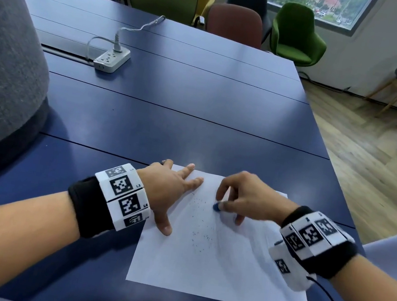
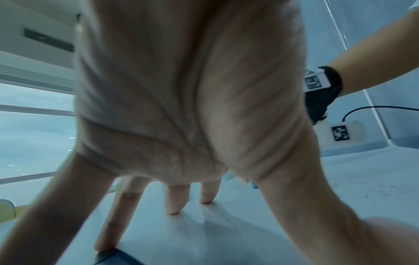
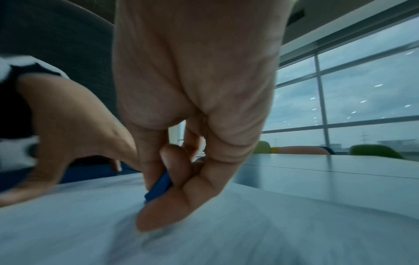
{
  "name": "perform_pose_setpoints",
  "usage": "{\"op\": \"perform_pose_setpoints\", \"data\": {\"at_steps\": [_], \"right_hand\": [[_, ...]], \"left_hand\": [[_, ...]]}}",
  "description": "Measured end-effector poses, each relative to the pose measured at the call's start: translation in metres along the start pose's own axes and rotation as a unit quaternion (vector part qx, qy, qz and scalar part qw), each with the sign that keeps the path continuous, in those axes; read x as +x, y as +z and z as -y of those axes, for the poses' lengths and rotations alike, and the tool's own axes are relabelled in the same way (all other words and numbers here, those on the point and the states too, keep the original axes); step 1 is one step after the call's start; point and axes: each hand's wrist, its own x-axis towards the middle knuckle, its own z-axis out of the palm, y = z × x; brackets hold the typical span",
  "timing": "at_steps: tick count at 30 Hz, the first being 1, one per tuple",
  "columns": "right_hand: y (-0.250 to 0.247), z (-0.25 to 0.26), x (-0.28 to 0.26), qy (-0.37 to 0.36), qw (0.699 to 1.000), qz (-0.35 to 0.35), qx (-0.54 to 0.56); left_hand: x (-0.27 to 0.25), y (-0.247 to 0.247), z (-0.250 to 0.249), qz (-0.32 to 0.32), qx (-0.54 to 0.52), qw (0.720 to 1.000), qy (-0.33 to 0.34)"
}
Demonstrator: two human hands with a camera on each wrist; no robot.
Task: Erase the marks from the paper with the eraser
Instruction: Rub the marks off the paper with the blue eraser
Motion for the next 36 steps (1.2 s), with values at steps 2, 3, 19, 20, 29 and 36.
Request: {"op": "perform_pose_setpoints", "data": {"at_steps": [2,3,19,20,29,36], "right_hand": [[-0.004,-0.003,0.008,0.009,0.999,-0.029,0.015],[-0.004,-0.005,0.010,0.011,0.999,-0.026,0.015],[-0.011,-0.010,0.025,0.010,0.999,-0.005,0.042],[-0.011,-0.011,0.026,0.010,0.999,-0.013,0.043],[-0.017,-0.012,0.023,0.003,1.000,-0.025,0.003],[-0.014,-0.006,0.020,0.008,1.000,0.007,-0.017]], "left_hand": [[0.000,0.000,0.000,-0.001,0.002,1.000,-0.001],[0.000,0.000,0.000,-0.001,0.003,1.000,-0.001],[0.002,0.001,-0.001,-0.007,-0.005,1.000,0.005],[0.002,0.001,-0.002,-0.007,-0.006,1.000,0.005],[0.001,0.002,0.000,-0.011,-0.007,1.000,0.006],[0.001,0.001,0.001,-0.011,-0.006,1.000,0.006]]}}
